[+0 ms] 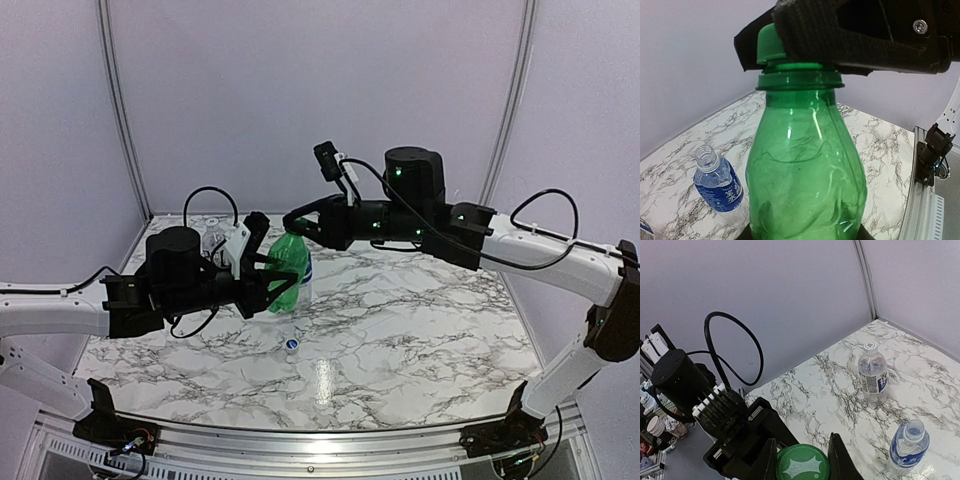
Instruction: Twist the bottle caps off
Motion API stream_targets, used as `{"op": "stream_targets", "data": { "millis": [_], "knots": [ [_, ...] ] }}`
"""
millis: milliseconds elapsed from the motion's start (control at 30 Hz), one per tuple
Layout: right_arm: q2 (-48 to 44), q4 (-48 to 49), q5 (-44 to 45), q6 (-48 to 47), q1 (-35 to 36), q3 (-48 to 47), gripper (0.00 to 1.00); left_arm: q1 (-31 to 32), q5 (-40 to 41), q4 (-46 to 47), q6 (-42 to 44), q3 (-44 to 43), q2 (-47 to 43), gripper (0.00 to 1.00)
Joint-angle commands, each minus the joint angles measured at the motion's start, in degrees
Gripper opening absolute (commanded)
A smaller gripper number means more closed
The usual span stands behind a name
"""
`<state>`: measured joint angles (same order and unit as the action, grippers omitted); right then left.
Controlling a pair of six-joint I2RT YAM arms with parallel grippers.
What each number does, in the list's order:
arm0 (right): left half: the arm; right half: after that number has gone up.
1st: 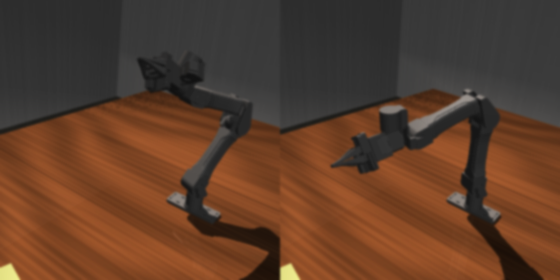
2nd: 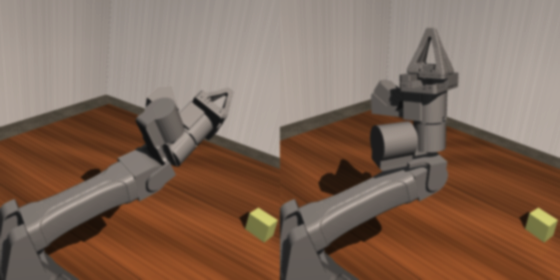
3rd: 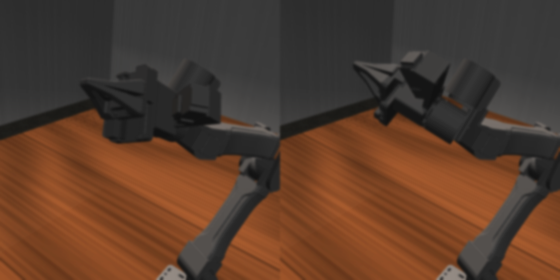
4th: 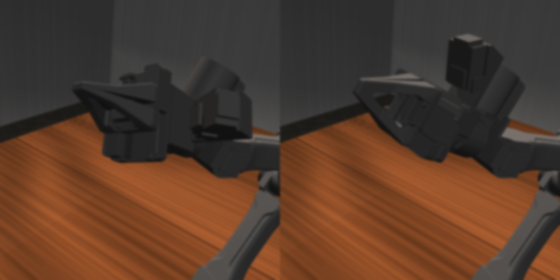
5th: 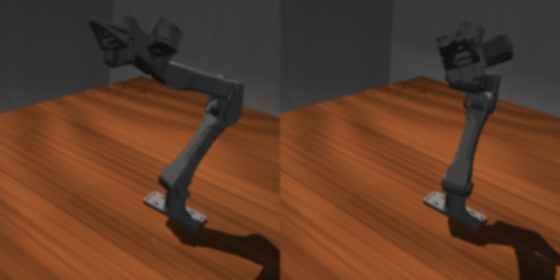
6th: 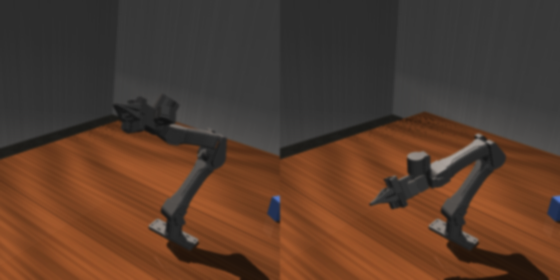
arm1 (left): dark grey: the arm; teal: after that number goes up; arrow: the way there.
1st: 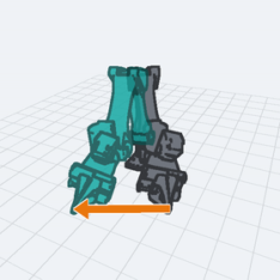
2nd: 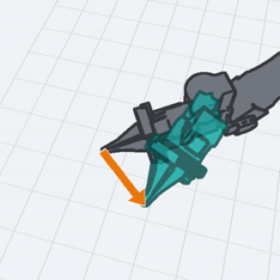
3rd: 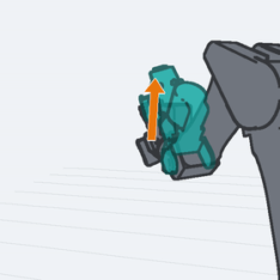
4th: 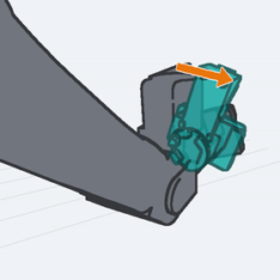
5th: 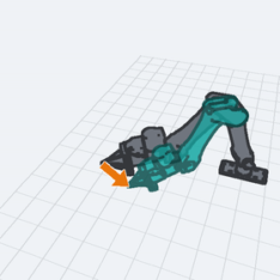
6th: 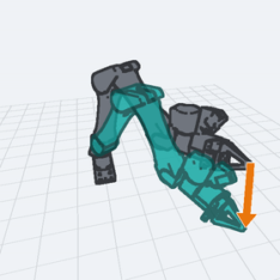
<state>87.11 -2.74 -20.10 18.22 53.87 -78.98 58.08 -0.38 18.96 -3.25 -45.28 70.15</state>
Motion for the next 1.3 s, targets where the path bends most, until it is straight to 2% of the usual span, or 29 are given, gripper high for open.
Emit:
{"op": "stream_targets", "data": {
  "millis": [0, 100, 233, 333, 467, 533, 567, 667, 700, 733, 867, 1000, 1100, 1267],
  "knots": [
    [-1.78, 1.69, -0.89, -4.19, 0.09, 1.05, 0.00, 0.19, -1.29, 1.34, 1.32, -1.76, -0.63, 0.04],
    [-2.99, 1.97, -9.07, -11.31, -1.47, 2.24, 0.00, -0.01, -8.31, 1.37, 1.95, -1.00, -2.08, 0.05],
    [-3.06, -0.94, -31.34, -24.37, -3.81, 2.55, 0.00, -0.51, -27.74, 1.43, 1.46, -0.45, -4.09, 0.07],
    [-1.94, -6.41, -43.61, -33.55, -3.99, 0.70, 0.03, -0.53, -39.62, 2.15, -0.86, -1.68, -3.79, 0.08],
    [0.14, -11.20, -50.51, -37.86, -4.58, -2.05, 0.09, -0.52, -46.31, 3.87, -2.61, -2.65, -3.23, 0.07],
    [0.42, -10.59, -49.39, -36.32, -5.05, -2.11, 0.13, -0.59, -45.48, 3.98, -2.58, -2.93, -3.24, 0.07],
    [0.32, -9.54, -47.67, -34.44, -5.39, -1.81, 0.19, -0.60, -44.47, 3.98, -2.34, -2.77, -3.31, 0.07],
    [-0.82, -4.57, -41.74, -26.55, -6.06, -0.39, 0.42, -0.67, -39.71, 3.98, -1.54, -1.99, -3.59, 0.06],
    [-1.43, -3.95, -40.00, -24.60, -6.05, -0.12, 0.57, -0.69, -37.06, 3.98, -1.15, -1.56, -3.64, 0.07],
    [-2.08, -3.37, -37.64, -21.71, -6.10, 0.08, 0.65, -0.69, -34.53, 3.98, -0.81, -1.11, -3.61, 0.07],
    [-5.37, -1.54, -26.96, -13.26, -5.93, 1.18, 0.89, -0.69, -26.60, 3.81, -0.01, -0.34, -3.00, 0.08],
    [-7.84, -0.57, -19.14, -7.77, -4.31, 1.37, 0.96, -0.61, -20.37, 3.72, -0.01, -0.45, -1.82, 0.07],
    [-8.76, -1.97, -7.44, -6.19, -1.69, 0.35, 0.97, -0.36, -15.77, 3.72, -0.14, -0.82, -0.66, 0.07],
    [-8.45, -1.49, 4.13, -2.49, 0.03, 0.53, 0.91, 0.26, -10.73, 3.71, -0.62, -1.52, 0.48, 0.07]
  ]
}}
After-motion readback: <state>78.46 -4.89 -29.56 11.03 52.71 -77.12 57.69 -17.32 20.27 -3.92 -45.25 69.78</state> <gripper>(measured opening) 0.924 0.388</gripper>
